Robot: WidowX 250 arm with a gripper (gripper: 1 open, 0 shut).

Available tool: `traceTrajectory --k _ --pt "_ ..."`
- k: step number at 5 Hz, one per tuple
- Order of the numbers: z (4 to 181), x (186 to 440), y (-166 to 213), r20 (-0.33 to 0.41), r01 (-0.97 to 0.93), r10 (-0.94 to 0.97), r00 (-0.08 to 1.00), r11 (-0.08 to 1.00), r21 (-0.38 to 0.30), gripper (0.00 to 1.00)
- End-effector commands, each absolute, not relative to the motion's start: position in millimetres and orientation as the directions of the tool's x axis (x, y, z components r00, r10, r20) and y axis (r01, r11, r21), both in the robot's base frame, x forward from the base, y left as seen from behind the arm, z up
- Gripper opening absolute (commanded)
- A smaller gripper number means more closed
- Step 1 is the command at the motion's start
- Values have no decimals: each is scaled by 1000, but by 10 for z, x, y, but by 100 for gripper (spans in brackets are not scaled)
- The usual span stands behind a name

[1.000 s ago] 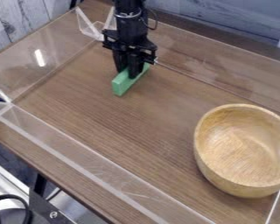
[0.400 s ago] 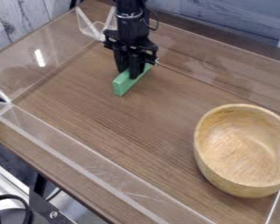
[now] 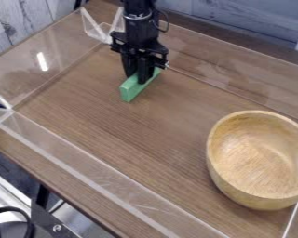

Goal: Remove the green block from inside the brown bowl and put it on the table

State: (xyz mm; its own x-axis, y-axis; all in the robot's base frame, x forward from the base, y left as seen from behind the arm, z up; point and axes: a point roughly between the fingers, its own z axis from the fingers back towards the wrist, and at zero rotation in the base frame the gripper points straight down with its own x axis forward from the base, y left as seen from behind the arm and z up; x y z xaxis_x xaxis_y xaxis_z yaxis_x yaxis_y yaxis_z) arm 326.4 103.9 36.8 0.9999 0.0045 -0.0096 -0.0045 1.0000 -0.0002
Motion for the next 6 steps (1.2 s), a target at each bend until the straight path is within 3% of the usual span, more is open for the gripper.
traceTrajectory --k 1,5,6 --pt "393 3315 1026 11 22 -22 1000 1000 6 0" --pt "261 3306 959 -12 54 -54 998 999 -4 0" --pt "309 3153 943 -14 62 -62 998 998 -4 0"
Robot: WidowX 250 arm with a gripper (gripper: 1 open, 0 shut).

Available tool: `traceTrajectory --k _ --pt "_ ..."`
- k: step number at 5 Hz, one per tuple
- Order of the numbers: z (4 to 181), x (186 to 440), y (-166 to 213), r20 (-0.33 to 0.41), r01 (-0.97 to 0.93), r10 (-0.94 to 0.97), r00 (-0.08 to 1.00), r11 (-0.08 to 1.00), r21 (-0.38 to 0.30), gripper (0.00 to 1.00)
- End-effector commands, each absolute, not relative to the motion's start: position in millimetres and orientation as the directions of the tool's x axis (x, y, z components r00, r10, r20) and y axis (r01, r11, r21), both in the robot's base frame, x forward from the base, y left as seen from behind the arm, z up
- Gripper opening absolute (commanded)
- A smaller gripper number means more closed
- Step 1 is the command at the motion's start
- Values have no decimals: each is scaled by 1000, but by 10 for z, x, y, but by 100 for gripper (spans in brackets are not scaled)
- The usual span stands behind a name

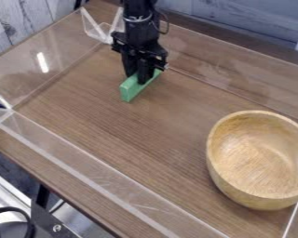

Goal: Remove the green block from inside the brown bowl and put it on the table

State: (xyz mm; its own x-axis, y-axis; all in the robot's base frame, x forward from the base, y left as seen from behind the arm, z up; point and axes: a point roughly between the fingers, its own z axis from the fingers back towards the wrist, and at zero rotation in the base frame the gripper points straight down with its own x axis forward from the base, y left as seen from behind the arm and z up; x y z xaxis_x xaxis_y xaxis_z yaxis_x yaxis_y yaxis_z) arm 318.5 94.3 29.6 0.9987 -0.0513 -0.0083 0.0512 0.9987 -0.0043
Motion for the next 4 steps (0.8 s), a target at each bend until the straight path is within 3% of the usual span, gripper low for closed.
traceTrajectory --k 1,4 --pt "338 2986 929 -21 68 -69 997 998 -4 0" --pt "197 2503 904 -82 88 -88 993 996 -2 0"
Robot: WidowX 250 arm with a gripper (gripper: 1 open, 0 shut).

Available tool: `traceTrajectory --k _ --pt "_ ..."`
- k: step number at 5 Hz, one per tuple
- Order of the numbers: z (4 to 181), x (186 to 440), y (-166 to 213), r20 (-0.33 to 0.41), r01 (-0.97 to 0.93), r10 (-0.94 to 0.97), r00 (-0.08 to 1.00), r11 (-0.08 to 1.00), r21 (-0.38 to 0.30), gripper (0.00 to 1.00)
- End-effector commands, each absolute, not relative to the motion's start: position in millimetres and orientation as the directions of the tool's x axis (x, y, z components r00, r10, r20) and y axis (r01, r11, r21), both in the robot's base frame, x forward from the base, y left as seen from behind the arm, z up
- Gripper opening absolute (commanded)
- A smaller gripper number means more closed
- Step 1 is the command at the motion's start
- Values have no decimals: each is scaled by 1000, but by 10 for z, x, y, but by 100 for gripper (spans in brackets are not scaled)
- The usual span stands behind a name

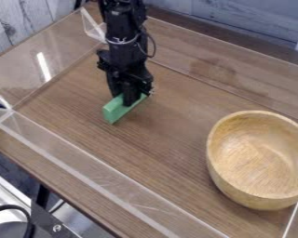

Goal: Remove the green block from inside the brown bowl and put it on the table

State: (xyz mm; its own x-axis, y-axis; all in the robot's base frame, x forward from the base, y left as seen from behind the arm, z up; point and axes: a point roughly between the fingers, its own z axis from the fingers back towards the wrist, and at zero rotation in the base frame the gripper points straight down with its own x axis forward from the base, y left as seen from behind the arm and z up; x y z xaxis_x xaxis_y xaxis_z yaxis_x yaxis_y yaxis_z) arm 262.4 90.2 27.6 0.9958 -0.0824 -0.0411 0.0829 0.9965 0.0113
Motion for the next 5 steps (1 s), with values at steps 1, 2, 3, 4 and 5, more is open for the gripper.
traceTrajectory --k 1,2,3,4,5 --pt "129 2387 901 -104 93 -93 990 996 -2 0" --pt "96 2269 905 -129 98 -97 987 995 -4 0" --pt "73 2162 917 -153 101 -100 983 995 -3 0" --pt "63 2092 919 -172 100 -100 980 995 -6 0" --pt "54 2039 918 -188 97 -98 977 995 -12 0"
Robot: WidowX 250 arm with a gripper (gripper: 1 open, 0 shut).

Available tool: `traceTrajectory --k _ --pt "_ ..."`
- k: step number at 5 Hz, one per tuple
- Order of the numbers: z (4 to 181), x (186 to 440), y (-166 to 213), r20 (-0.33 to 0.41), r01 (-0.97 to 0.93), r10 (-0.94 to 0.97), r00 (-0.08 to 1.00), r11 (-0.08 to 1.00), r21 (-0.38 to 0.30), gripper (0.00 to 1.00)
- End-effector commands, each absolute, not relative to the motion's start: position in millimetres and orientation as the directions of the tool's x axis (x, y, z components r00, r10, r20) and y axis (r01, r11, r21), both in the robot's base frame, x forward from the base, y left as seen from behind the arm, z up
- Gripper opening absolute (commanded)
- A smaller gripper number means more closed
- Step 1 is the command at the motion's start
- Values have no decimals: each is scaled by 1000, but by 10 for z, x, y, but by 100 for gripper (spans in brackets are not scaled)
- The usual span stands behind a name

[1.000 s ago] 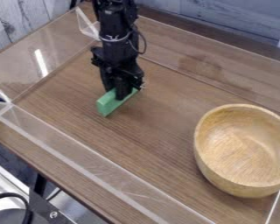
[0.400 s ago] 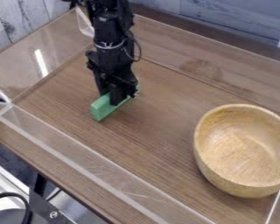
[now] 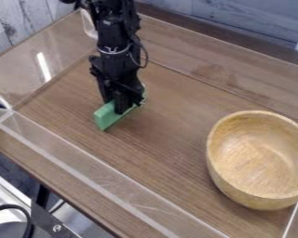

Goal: Remove the green block from inside the brown bowl and put it on the table

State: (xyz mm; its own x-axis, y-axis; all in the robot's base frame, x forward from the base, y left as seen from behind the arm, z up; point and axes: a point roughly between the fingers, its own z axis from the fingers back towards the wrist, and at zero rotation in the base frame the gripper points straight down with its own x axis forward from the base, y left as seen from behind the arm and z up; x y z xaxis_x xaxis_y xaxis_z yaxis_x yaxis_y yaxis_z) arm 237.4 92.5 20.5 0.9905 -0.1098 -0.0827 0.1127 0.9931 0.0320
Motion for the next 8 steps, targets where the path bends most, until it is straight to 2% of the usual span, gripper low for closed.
traceTrajectory --k 1,8 --pt "46 1997 916 -202 94 -95 975 995 -17 0" --pt "65 1847 904 -255 86 -100 962 994 -65 0"
